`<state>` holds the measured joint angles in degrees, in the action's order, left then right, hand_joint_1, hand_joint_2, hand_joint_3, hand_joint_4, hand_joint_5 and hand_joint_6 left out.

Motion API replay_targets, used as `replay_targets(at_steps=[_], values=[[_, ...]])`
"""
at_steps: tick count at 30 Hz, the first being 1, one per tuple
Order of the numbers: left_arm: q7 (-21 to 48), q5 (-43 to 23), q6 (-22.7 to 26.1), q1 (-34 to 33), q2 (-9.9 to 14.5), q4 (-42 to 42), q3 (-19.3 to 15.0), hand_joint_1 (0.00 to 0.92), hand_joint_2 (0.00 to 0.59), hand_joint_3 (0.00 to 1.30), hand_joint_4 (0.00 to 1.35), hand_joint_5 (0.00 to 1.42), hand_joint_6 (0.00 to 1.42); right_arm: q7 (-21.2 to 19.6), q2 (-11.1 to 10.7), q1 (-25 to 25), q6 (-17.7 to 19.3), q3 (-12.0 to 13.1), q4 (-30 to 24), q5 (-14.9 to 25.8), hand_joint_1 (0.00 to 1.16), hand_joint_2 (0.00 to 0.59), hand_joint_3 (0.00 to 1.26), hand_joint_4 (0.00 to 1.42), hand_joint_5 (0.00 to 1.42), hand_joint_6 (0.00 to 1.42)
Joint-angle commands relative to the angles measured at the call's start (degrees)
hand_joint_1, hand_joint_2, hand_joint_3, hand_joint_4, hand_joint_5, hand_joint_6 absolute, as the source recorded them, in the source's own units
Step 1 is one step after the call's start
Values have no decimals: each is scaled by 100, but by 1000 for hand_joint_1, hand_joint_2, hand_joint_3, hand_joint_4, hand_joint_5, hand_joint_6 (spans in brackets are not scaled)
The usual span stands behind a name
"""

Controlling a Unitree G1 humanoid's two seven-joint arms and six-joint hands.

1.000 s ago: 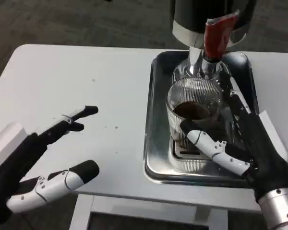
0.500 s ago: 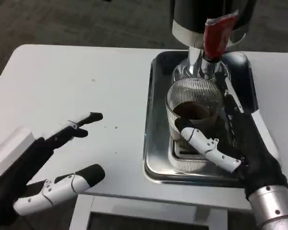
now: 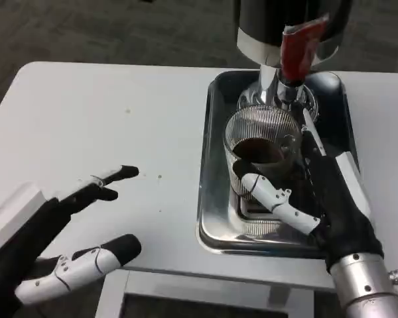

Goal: Grasp the cup under the faucet to collect the drink, then remove the cup.

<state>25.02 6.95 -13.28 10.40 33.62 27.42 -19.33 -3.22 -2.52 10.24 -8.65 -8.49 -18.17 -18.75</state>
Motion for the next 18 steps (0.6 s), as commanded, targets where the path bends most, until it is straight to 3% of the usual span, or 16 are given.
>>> replay_targets(at_steps=[1,18], values=[[81,-61,-7,96,117,-70,-55,0,88,163,103,211,192,-45,51,-16,106,-141,181,-50,562,213,0,0,10,75],[135,-125,-44,-86,292,-474,-19,0,88,168,105,212,192,-446,121,173,175,-350,587,-410,588,210,0,82,150,196]])
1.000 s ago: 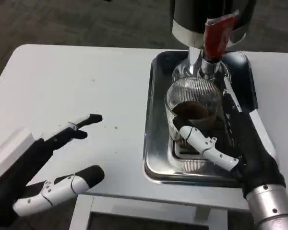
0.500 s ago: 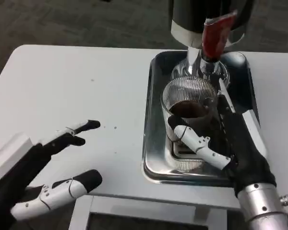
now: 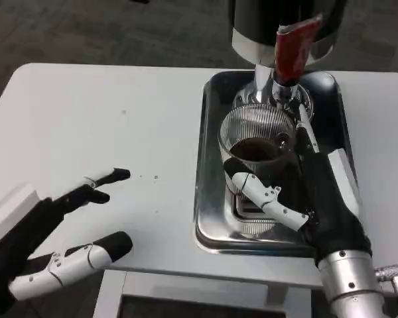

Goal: Grasp the cup under the faucet to collect the drink, then remove the cup.

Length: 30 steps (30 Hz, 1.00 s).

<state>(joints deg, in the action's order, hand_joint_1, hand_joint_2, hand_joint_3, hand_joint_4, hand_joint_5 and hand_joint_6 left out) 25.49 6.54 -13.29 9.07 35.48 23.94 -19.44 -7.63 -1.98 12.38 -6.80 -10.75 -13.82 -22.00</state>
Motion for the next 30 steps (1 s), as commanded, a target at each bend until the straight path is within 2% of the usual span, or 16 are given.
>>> replay_targets(at_steps=[1,8,30], values=[[90,-92,-48,34,119,-149,-6,0,88,169,105,212,192,-12,71,-38,-8,-126,161,-92,589,210,0,93,162,209],[68,-130,-104,-63,154,-288,-13,0,88,172,112,212,192,-119,76,7,-26,-196,248,-253,613,215,21,150,228,278],[72,-175,-214,-236,192,-542,20,0,87,173,117,212,198,-403,126,4,-163,-319,369,-906,668,225,256,401,469,504]])
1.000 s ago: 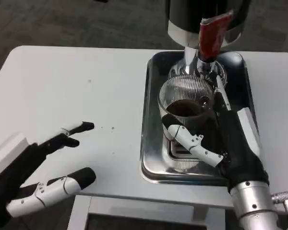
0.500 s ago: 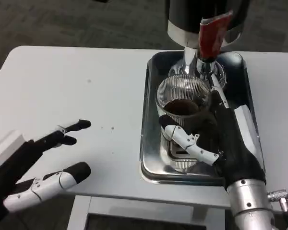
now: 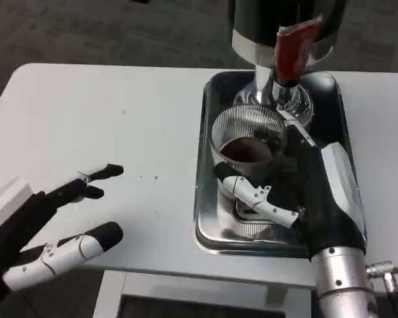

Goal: Grasp the cup under the faucet to collect the drink, then remove the cup.

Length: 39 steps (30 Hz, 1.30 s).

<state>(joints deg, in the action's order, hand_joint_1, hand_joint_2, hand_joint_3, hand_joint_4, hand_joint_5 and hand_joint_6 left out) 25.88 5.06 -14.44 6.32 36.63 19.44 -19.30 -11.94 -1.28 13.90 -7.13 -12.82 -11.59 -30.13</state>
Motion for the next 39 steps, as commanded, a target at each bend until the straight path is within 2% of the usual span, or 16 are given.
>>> replay_targets(at_steps=[1,9,16,21,31,39], values=[[32,-30,-97,27,76,-105,9,0,87,173,117,212,197,-2,59,-164,-131,-114,152,-125,672,223,266,413,482,527],[24,-37,-128,-26,91,-157,52,0,82,173,117,212,193,-228,105,-322,-128,-93,113,-272,691,226,348,517,594,672],[25,-37,-146,-57,91,-141,75,0,80,173,117,212,195,-576,101,-444,46,-44,69,-331,714,230,461,652,782,1006],[13,-23,-136,-140,76,-141,123,0,79,173,117,212,201,-735,84,-583,183,39,-51,-344,731,234,560,777,915,1170],[-11,-6,-113,-340,86,-172,252,0,79,173,117,212,195,-967,85,-881,536,338,-292,-266,752,218,707,909,1082,1327],[13,-9,-83,-590,81,-215,366,0,81,173,117,212,198,-886,-15,-1039,668,616,-602,-135,791,193,812,999,1182,1424]])
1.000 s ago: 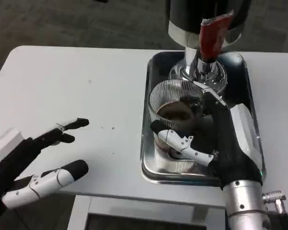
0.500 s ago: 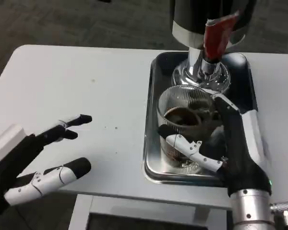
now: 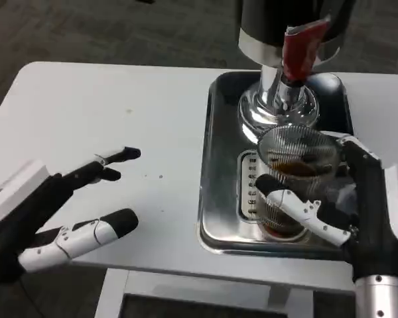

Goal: Grasp the cup under the faucet to collect the drink, then remove the cup.

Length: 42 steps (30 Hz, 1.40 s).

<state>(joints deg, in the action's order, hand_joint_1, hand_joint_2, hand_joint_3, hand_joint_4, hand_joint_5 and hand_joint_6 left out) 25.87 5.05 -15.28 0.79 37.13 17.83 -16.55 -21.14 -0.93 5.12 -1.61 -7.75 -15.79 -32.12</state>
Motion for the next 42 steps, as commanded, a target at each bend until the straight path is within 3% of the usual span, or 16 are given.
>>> replay_targets(at_steps=[1,12,24,34,42], values=[[11,-1,1,-64,32,-59,102,0,82,173,117,212,199,53,-57,-181,110,135,-245,68,795,195,820,1012,1186,1424],[65,-29,52,-452,56,-19,333,0,85,173,117,212,204,313,-133,-479,166,439,-933,266,874,151,887,1048,1239,1424],[209,-108,143,-712,69,208,636,0,82,173,117,212,198,931,-247,-1168,196,930,-2238,739,920,105,951,1111,1276,1424],[340,-132,442,-478,150,988,528,0,77,166,101,193,192,1331,-241,-1648,282,981,-2885,1011,928,122,983,1144,1309,1424],[463,-45,798,-8,238,1822,241,0,79,147,67,163,169,1631,-249,-1841,294,814,-3186,1121,927,125,994,1157,1319,1424]])
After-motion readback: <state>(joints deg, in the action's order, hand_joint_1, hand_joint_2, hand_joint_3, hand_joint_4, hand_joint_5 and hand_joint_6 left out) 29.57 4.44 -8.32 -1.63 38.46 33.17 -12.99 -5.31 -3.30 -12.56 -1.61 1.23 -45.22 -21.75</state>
